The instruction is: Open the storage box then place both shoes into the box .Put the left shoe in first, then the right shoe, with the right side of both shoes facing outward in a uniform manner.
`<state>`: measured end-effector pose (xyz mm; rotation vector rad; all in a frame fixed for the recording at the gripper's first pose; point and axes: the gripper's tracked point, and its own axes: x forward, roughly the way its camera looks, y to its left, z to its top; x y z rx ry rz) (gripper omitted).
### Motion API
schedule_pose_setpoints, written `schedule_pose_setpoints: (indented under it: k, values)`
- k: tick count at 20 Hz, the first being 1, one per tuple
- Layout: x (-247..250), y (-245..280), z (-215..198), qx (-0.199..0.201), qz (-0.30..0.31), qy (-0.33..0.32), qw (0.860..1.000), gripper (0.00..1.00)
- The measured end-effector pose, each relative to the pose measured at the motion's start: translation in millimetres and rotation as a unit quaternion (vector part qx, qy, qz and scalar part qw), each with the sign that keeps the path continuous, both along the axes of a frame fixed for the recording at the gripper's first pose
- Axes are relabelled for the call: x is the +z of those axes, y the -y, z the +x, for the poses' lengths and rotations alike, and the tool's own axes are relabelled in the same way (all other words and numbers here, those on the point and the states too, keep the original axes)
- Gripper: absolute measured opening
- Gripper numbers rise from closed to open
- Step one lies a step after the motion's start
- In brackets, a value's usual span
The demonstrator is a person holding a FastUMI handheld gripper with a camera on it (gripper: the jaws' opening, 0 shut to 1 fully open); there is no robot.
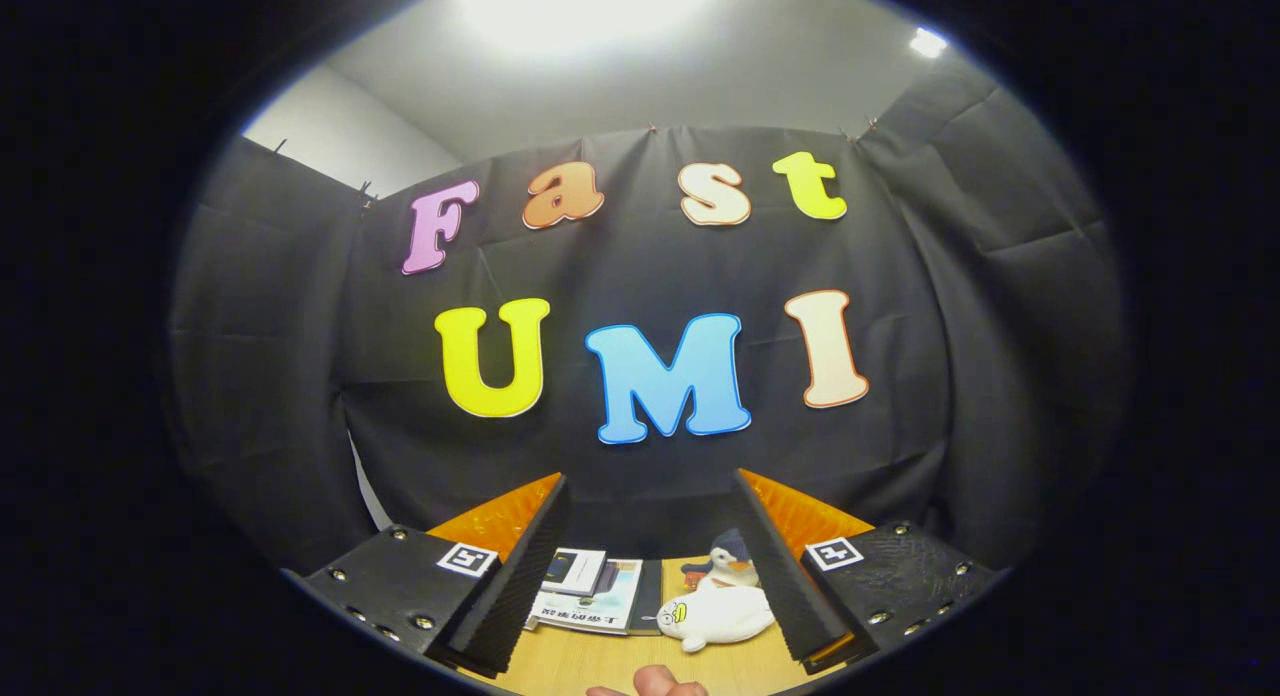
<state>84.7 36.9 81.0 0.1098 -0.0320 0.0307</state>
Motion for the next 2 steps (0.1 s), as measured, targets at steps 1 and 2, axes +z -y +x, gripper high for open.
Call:
schedule_pose_setpoints:
  k: [1,2]
  values:
    - [-2.2,4.4,1.2,-0.001,0.002,-0.002,1.000,0.97]
    - [-3.9,8.8,1.7,-0.004,0.003,-0.003,1.000,0.97]
